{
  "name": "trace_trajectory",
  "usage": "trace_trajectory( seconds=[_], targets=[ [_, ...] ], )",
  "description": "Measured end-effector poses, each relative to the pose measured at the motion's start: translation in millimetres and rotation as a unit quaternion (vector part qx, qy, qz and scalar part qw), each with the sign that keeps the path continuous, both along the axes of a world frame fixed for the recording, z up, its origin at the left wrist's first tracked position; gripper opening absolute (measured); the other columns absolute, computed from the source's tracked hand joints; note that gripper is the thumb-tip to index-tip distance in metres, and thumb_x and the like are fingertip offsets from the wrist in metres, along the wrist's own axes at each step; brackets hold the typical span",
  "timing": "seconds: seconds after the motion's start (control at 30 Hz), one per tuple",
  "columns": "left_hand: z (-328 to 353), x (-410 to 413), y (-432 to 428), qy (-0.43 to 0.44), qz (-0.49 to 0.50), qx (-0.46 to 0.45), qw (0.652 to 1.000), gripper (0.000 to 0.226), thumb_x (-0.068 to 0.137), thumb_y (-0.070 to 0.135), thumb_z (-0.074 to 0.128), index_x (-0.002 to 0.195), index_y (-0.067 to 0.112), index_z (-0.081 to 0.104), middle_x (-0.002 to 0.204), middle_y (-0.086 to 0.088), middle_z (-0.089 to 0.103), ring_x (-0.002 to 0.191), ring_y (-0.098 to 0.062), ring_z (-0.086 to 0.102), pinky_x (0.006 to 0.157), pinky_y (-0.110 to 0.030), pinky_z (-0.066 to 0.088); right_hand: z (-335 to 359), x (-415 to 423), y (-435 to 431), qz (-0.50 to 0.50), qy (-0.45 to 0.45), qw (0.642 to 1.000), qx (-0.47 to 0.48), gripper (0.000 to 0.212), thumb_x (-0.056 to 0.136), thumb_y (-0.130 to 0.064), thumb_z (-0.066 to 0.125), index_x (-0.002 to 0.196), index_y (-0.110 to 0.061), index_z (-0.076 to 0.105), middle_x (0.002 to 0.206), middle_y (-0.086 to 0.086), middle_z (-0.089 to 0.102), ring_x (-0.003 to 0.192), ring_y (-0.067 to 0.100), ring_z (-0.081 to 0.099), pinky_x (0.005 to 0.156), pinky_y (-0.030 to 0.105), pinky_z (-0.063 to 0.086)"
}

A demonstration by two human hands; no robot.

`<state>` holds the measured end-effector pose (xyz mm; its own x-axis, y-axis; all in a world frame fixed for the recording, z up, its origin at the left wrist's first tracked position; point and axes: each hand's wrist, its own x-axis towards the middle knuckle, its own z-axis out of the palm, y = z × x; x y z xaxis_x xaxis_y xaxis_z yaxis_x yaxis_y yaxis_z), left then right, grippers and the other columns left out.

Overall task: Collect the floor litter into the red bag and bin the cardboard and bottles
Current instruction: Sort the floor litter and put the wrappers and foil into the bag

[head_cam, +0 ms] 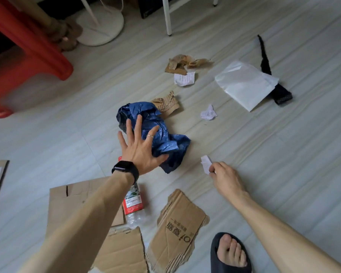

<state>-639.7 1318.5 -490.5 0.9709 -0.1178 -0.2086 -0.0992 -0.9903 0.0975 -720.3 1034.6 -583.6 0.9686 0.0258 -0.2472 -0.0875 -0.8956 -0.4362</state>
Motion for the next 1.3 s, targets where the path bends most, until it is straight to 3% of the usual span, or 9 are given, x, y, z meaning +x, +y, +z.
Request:
trace_trajectory(
  seconds=[0.07, 0.17, 0.3, 0.4, 0.5, 0.67, 0.9, 1.07, 1.3],
  targets=[
    [-10.8, 19.0, 2.8, 0.059, -0.036, 0.079, 0.994, 0.099, 0.063, 0.087, 0.056, 0.148, 0.048, 0.025, 0.16, -0.006, -0.031, 0.144, -0.045, -0.026, 0.11, -0.072, -0.01, -4.5, 7.4, 2.2, -0.014, 0.012, 1.0, 0.014, 0.004, 0.087, -0.011, 0.07, 0.089, -0.013, 0.067, 0.094, 0.009, 0.066, 0.086, 0.036, 0.066, 0.072, 0.041, 0.052],
    [-33.0, 37.9, 2.6, 0.129, -0.038, 0.089, 0.987, 0.08, 0.063, 0.082, 0.064, 0.134, 0.048, 0.047, 0.161, -0.006, -0.028, 0.145, -0.048, -0.021, 0.11, -0.073, -0.006, -6.1, 11.6, 3.2, -0.024, 0.019, 0.999, 0.028, 0.006, 0.084, -0.012, 0.072, 0.084, -0.015, 0.067, 0.091, 0.007, 0.066, 0.085, 0.035, 0.066, 0.071, 0.041, 0.052],
    [-63.7, 35.5, -3.7, 0.173, -0.028, 0.048, 0.983, 0.068, 0.069, 0.061, 0.078, 0.127, 0.039, 0.05, 0.163, -0.011, 0.0, 0.141, -0.048, 0.021, 0.113, -0.057, 0.029, -5.4, 11.0, 2.2, -0.025, 0.018, 0.999, 0.038, 0.007, 0.084, -0.012, 0.074, 0.084, -0.013, 0.067, 0.09, 0.008, 0.066, 0.085, 0.034, 0.065, 0.072, 0.041, 0.053],
    [-70.4, 33.0, -3.1, 0.129, -0.031, 0.012, 0.991, 0.063, 0.078, 0.044, 0.078, 0.13, 0.033, 0.046, 0.154, -0.01, 0.028, 0.12, -0.042, 0.044, 0.102, -0.047, 0.042, -4.6, 10.2, 3.3, -0.026, 0.013, 0.999, 0.037, 0.006, 0.085, -0.01, 0.073, 0.086, -0.011, 0.067, 0.09, 0.01, 0.066, 0.085, 0.035, 0.065, 0.072, 0.04, 0.051],
    [-57.1, 29.1, 1.7, 0.087, -0.079, 0.002, 0.993, 0.051, 0.085, 0.025, 0.071, 0.13, 0.031, 0.047, 0.139, -0.005, 0.045, 0.106, -0.035, 0.054, 0.087, -0.044, 0.049, -2.3, 7.8, 5.8, -0.022, 0.018, 0.999, 0.031, 0.005, 0.086, -0.007, 0.072, 0.087, -0.009, 0.067, 0.092, 0.012, 0.066, 0.085, 0.036, 0.066, 0.072, 0.041, 0.051],
    [0.2, 14.2, 19.1, 0.031, -0.081, 0.011, 0.996, 0.053, 0.088, 0.025, 0.066, 0.136, 0.033, 0.046, 0.14, -0.003, 0.043, 0.115, -0.034, 0.051, 0.082, -0.044, 0.053, 23.3, 12.2, 19.6, 0.009, 0.078, 0.996, -0.031, 0.014, 0.094, -0.01, 0.056, 0.105, -0.014, 0.065, 0.109, 0.008, 0.062, 0.102, 0.033, 0.064, 0.082, 0.036, 0.047],
    [130.7, -38.3, 106.9, -0.064, -0.02, 0.036, 0.997, 0.054, 0.084, 0.022, 0.07, 0.134, 0.031, 0.051, 0.141, -0.004, 0.046, 0.114, -0.034, 0.053, 0.079, -0.043, 0.053, 141.9, 26.8, 101.0, 0.103, -0.036, 0.993, 0.039, 0.013, 0.097, -0.018, 0.056, 0.105, -0.017, 0.066, 0.106, 0.005, 0.065, 0.096, 0.031, 0.062, 0.079, 0.036, 0.046],
    [227.9, -132.0, 213.0, -0.118, 0.082, 0.075, 0.987, 0.055, 0.078, 0.023, 0.072, 0.129, 0.033, 0.054, 0.136, -0.001, 0.049, 0.11, -0.032, 0.056, 0.073, -0.04, 0.053, 248.0, 20.4, 200.9, 0.237, -0.118, 0.959, 0.103, 0.007, 0.091, -0.02, 0.057, 0.095, -0.021, 0.063, 0.095, 0.002, 0.064, 0.09, 0.031, 0.061, 0.075, 0.039, 0.049],
    [279.4, -307.6, 337.6, -0.15, 0.247, 0.118, 0.95, 0.052, 0.081, 0.028, 0.073, 0.13, 0.034, 0.055, 0.137, 0.0, 0.05, 0.109, -0.029, 0.058, 0.073, -0.039, 0.053, 332.5, -38.7, 333.6, 0.442, -0.126, 0.885, 0.071, 0.006, 0.095, -0.026, 0.056, 0.098, -0.029, 0.06, 0.1, -0.003, 0.067, 0.092, 0.024, 0.063, 0.078, 0.041, 0.052]
  ],
)
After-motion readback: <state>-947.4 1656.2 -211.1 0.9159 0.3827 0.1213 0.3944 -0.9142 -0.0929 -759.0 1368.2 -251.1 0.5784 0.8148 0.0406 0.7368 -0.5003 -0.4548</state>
